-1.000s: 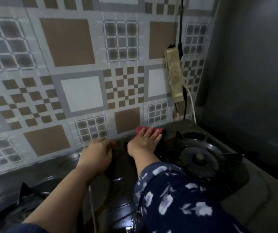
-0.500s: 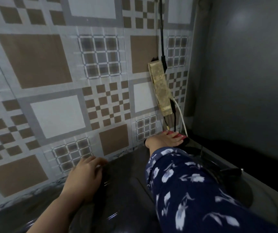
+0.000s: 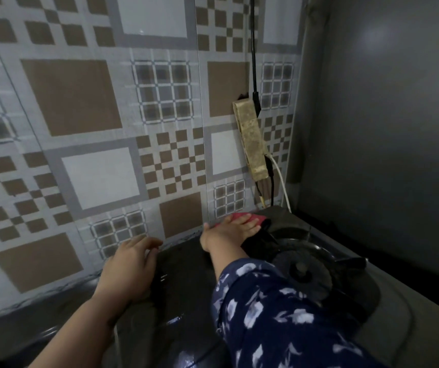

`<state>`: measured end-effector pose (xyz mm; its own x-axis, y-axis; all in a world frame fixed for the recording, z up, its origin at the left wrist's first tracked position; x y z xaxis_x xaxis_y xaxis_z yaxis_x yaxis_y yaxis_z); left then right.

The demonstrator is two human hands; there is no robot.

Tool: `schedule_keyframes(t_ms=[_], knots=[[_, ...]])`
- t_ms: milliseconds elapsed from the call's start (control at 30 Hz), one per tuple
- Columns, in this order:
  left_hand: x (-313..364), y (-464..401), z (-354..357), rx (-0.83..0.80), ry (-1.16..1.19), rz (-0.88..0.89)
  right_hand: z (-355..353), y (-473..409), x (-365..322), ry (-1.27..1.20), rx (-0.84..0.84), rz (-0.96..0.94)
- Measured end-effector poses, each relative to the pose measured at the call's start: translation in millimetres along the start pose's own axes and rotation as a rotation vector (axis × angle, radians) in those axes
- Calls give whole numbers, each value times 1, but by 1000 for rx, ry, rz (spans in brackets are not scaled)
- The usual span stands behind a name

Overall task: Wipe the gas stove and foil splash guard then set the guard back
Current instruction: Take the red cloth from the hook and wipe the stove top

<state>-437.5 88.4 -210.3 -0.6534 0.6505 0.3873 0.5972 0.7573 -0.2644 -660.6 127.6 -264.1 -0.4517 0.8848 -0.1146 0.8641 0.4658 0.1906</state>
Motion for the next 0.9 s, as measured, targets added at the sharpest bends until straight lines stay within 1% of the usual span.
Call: schedule_keyframes(t_ms=[100,233,300,400,500,700,900], knots=[[-5,23,-10,-7,-10,-33,14,55,-30,57,11,-251],[-16,66,-34,-9,-90,-160,32,132,-53,104,-21,-598],[-18,87,-45,-7,-116,-206,38,158,-52,130,-16,-728],[-21,114,-59,-20,-133,-253,42,195,-42,98,-23,-858],[-22,137,-70,-33,-128,-266,46,229,-27,117,-31,-930],[-7,175,-79,-40,-93,-238,56,289,9,156,-36,-920],[3,200,-76,-70,-63,-203,53,334,47,51,-16,-929]])
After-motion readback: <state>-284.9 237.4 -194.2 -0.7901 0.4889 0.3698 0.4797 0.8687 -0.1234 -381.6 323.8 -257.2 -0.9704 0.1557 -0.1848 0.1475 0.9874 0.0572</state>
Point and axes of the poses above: each hand's wrist, its own y-axis away from the middle knuckle, its own z-axis out of the palm, x = y × z, the point moved 7 cm from there along -y, towards the middle knuckle
